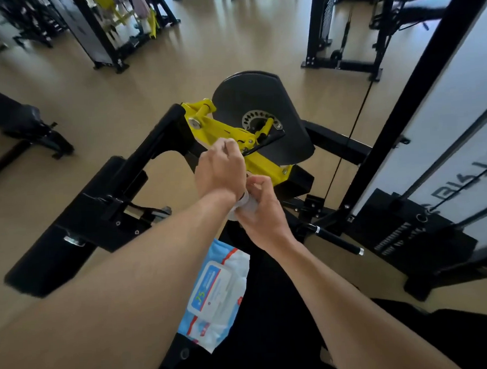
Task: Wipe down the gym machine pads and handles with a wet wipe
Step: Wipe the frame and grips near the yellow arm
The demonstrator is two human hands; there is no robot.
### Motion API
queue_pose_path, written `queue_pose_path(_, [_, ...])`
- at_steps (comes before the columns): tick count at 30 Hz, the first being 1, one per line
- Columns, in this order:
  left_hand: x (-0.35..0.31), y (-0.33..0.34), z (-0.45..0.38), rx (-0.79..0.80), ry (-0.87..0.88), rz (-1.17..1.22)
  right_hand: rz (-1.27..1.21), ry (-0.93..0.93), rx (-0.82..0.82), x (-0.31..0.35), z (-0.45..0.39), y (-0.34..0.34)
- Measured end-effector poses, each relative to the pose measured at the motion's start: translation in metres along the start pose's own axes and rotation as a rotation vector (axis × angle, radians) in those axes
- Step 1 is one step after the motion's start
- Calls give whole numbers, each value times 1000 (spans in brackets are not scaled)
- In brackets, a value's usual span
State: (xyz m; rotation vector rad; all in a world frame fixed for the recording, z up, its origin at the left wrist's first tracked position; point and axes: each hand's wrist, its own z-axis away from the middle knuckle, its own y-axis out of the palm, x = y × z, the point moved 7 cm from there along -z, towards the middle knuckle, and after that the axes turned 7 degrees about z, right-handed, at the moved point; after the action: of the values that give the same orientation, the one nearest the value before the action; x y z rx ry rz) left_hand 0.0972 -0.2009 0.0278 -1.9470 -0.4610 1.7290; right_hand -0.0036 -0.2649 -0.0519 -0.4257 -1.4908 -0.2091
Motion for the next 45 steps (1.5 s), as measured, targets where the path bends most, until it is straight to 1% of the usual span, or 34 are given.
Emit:
queue_pose_path(1, [0, 0, 1, 1, 4, 14, -38, 0, 20, -1, 0, 0])
queue_pose_path(4, [-2, 0, 2, 1, 6, 38, -323, 16, 81, -9, 3, 0])
queue_pose_path(6, [-1, -2, 2, -5, 1, 28, -419, 14, 74, -12, 7, -2])
queue_pose_path(9, [-3, -1, 6, 13, -7, -8, -358, -3, 3, -16, 11, -6])
queue_pose_path(14, [6, -1, 9, 48, -147, 5, -423, 20, 20, -12, 10, -11])
queue_pose_path(18, [21, 2, 8, 67, -288, -17, -265, -27, 16, -2, 2, -20])
queue_pose_path(21, [25, 4, 9, 81, -343, -42, -159, -47, 81, 5, -4, -21])
queue_pose_path(24, [26, 1, 10, 39, -392, -3, -113, -64, 157, 13, -10, -20])
queue_pose_path(26, [26, 2, 11, 38, -397, 1, -53, -57, 178, 12, -12, -18])
queue_pose_path(30, [27, 1, 10, 34, -406, 28, 101, -105, 173, 9, -11, -11])
queue_pose_path(32, [26, 0, 11, 29, -399, 38, 159, -83, 196, 3, -13, -9])
queue_pose_path(34, [24, 1, 12, 32, -396, 57, 173, -37, 312, -4, -13, -4])
queue_pose_path(36, [22, 1, 13, 35, -401, 72, 129, -5, 449, -4, -6, -2])
queue_pose_path(37, [21, 1, 13, 37, -403, 75, 93, -3, 492, -3, -3, -1])
queue_pose_path(40, [20, 0, 15, 27, -405, 86, 80, -40, 502, 3, 1, -1])
queue_pose_path(45, [21, 1, 15, 41, -415, 89, 204, -124, 520, 1, -5, -3])
